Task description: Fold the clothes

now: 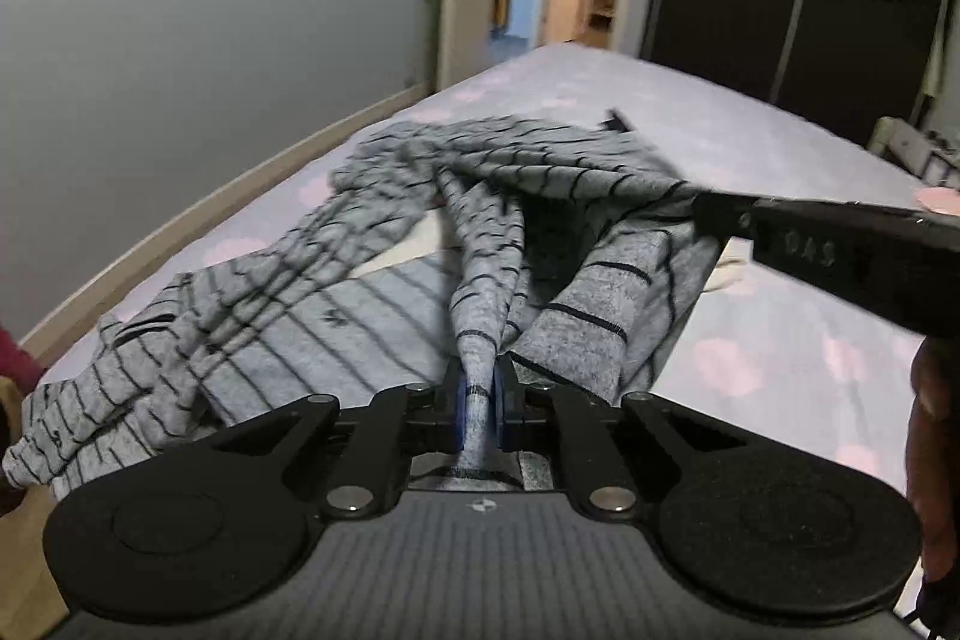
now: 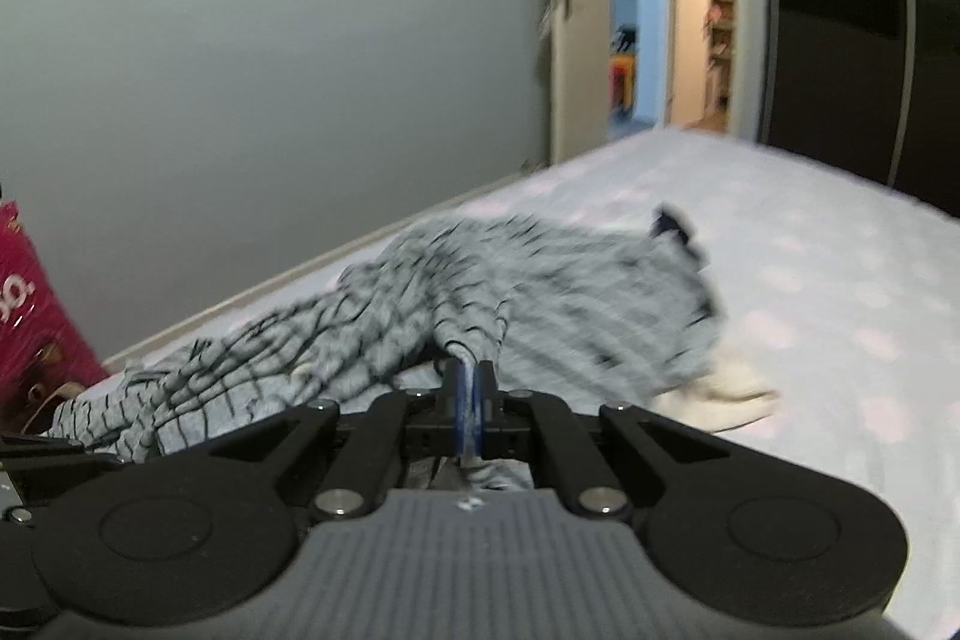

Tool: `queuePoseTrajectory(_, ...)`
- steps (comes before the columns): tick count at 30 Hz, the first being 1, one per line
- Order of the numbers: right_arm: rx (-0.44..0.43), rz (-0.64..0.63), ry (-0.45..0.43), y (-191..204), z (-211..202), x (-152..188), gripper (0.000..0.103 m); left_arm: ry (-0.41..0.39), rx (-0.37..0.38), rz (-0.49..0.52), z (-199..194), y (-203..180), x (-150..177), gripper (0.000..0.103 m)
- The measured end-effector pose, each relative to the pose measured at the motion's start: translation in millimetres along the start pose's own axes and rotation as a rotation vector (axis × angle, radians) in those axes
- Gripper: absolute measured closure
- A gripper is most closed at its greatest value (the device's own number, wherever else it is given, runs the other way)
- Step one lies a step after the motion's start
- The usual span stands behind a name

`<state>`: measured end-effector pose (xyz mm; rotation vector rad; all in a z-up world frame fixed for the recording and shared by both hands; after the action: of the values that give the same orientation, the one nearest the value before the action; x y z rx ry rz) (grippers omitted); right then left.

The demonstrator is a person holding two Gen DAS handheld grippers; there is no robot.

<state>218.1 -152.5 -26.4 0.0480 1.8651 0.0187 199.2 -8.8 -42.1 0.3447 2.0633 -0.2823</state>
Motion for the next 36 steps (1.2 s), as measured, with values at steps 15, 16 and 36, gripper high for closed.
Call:
queuePoseTrajectory(15, 0.338, 0.053, -0.157, -120.5, -161.1, -20.1, 0.103, 0.090, -0.119, 0.098, -36.9, 20.9, 26.0, 0.102)
queuePoseTrajectory(16, 0.364, 0.054, -0.157, -128.9, -168.8, -17.8, 0.103, 0.095, -0.117, 0.083, -38.1, 25.0, 27.8, 0.101)
queuePoseTrajectory(36, 1.090, 0.122, -0.053, -338.8, -322.5, 54.9, 0.103, 0.050, 0.227, 0.395, -35.7, -105.3, 40.7, 0.047)
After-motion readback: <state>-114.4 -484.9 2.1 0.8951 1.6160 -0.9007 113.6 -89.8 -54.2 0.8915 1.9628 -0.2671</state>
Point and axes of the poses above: each gripper's, at about its wrist camera, not at the fingertips, and z roughly the way its jaws point, y to its left, x to its underside, the point moved 7 cm from there along z, roughly the way its jaws point, and after that the axes turned 11 degrees about -y, right-handed, at the moved point
